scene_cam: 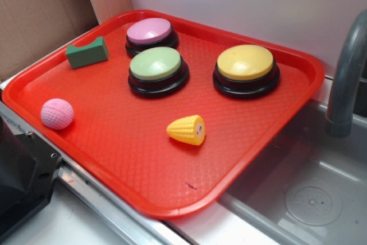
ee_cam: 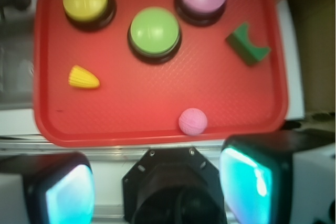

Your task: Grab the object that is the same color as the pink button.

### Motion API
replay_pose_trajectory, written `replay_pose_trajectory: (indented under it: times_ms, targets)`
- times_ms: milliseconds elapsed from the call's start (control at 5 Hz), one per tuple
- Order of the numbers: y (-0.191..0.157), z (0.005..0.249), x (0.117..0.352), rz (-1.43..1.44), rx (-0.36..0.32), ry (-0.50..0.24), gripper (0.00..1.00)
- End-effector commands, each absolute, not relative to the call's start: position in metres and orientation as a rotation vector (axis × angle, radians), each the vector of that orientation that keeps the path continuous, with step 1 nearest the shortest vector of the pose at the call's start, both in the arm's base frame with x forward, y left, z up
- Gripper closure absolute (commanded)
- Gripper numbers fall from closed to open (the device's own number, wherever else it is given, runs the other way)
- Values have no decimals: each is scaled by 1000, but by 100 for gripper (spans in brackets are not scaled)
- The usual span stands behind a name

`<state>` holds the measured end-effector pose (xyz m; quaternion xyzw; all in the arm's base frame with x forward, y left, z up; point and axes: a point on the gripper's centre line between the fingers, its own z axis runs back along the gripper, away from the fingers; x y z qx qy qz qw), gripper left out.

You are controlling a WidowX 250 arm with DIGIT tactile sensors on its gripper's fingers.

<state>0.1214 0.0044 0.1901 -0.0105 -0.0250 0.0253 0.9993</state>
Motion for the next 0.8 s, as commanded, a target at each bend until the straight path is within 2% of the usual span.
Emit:
replay_pose_trajectory:
  times_ms: [0,200,400,600]
  targets:
    - [37,98,128,2,35,-32,0]
    - [38,79,126,-40,69,-27,0]
    - [44,53,122,-47,41,-36,0]
    - [31,28,127,-92,-38,-1,0]
